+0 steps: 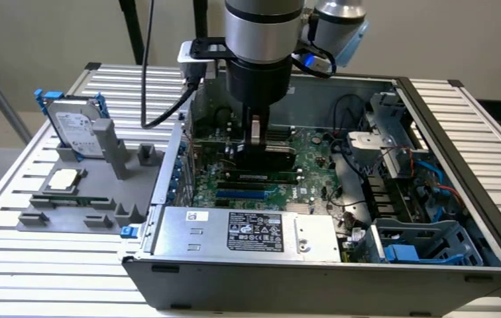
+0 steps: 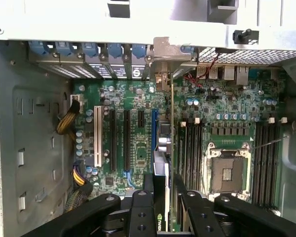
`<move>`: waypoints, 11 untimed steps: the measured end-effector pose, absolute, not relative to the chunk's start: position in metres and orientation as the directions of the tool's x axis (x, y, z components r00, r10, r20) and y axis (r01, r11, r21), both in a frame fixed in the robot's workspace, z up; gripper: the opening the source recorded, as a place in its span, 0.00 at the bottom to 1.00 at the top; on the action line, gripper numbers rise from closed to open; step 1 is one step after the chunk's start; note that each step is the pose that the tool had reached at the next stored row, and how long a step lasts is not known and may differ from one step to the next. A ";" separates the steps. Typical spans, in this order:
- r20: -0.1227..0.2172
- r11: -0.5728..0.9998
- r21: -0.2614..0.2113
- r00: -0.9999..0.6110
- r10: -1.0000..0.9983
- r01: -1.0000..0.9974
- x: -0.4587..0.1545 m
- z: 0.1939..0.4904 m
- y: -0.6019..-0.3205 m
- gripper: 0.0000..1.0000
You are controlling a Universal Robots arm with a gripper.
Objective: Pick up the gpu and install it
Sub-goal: 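Insert the gpu into the slot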
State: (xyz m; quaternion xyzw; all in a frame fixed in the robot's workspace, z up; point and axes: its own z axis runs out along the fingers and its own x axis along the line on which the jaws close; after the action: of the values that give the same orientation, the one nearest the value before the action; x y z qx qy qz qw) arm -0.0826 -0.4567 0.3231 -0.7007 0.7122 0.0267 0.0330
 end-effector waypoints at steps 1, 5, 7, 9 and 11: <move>-0.085 0.017 -0.008 -0.016 -0.996 -1.000 -0.083 0.321 -0.457 0.27; -0.085 0.017 -0.008 -0.016 -0.996 -1.000 -0.083 0.314 -0.457 0.27; -0.085 0.017 -0.008 -0.016 -0.996 -1.000 -0.084 0.310 -0.457 0.27; -0.085 0.017 -0.008 -0.016 -0.996 -1.000 -0.084 0.307 -0.457 0.27; -0.084 0.017 -0.008 -0.016 -0.996 -1.000 -0.084 0.303 -0.457 0.27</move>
State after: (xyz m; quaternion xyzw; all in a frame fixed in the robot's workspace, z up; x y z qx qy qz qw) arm -0.0841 -0.4570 0.3031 -0.7007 0.7122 0.0267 0.0330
